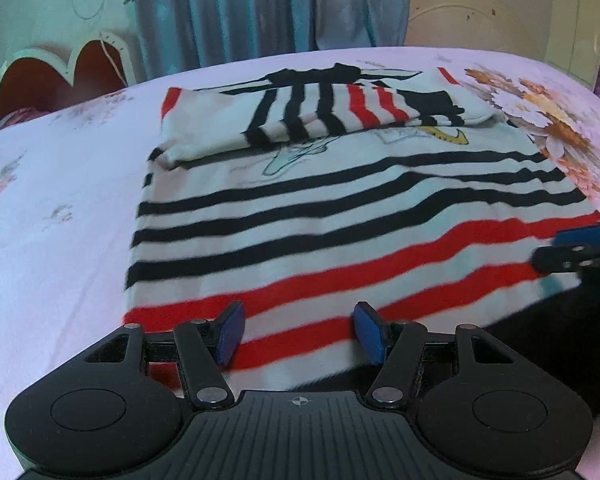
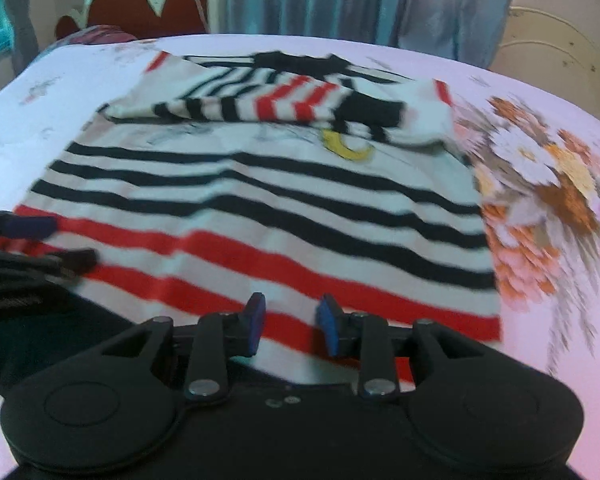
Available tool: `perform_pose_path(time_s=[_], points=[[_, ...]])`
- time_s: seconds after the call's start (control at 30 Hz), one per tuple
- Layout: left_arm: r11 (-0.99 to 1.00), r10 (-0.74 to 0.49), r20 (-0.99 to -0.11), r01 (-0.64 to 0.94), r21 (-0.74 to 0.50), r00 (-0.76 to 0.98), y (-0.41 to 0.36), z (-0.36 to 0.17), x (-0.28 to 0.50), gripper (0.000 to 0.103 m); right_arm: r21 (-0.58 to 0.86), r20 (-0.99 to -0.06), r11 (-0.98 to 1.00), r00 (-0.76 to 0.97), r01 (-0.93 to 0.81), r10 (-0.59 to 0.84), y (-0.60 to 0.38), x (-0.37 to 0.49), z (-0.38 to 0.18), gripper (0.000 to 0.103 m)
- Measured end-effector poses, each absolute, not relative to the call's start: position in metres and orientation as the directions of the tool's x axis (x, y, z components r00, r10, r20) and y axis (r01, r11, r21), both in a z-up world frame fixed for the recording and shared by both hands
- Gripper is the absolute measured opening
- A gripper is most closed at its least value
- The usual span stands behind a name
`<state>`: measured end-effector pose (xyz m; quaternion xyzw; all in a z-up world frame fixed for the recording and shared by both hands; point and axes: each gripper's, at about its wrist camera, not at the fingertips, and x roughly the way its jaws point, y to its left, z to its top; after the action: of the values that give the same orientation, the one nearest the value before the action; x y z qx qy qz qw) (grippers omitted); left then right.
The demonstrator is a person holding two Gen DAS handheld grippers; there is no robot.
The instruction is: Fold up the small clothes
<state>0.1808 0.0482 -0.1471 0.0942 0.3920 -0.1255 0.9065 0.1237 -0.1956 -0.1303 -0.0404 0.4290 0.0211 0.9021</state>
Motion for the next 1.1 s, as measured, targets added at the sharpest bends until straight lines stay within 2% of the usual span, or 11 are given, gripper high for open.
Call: perform_pose_path(time_s=[0.23,0.47,0.6,0.77,0.9,1.03,1.1], points=[[0.962,-0.143,-0.744,0.267,0.049,0.653,0.074,-0.142,0.16,0.06,-0.071,-0.772,0.997,0.634,0.001,-0.055,-0.223,0.092,-0.131,0.037],[0.972,-0.156,-0.739,0.236,0.005,0.656,0.086,-0.13,0.138,0.06,-0.008,-0.756,1.0,0.655,-0.03,0.014,-0.206,0.072,-0.115,0.037],[0.972,-0.131,-0.735,0.234,0.038,0.666,0.095,-0.129,0.121,0.06,-0.003,-0.765,0.998,0.644,-0.058,0.035,-0.194,0.065,-0.117,0.042],[0.982,-0.121,-0.762,0.19,0.003,0.637,0.113,-0.143,0.112,0.06,-0.004,-0.787,1.0,0.617,-0.019,0.009,-0.202,0.059,-0.129,0.043],[0.985,-0.136,-0.765,0.166,-0.039,0.63,0.123,-0.145,0.107,0.06,-0.025,-0.78,1.0,0.624,0.017,-0.03,-0.213,0.05,-0.125,0.051],[0.985,-0.152,-0.772,0.155,-0.07,0.617,0.129,-0.147,0.105,0.06,-0.042,-0.775,0.996,0.627,0.077,-0.081,-0.23,0.04,-0.123,0.053],[0.984,-0.168,-0.778,0.152,-0.094,0.606,0.13,-0.147,0.107,0.06,-0.046,-0.773,0.992,0.624,0.119,-0.111,-0.242,0.035,-0.123,0.057]])
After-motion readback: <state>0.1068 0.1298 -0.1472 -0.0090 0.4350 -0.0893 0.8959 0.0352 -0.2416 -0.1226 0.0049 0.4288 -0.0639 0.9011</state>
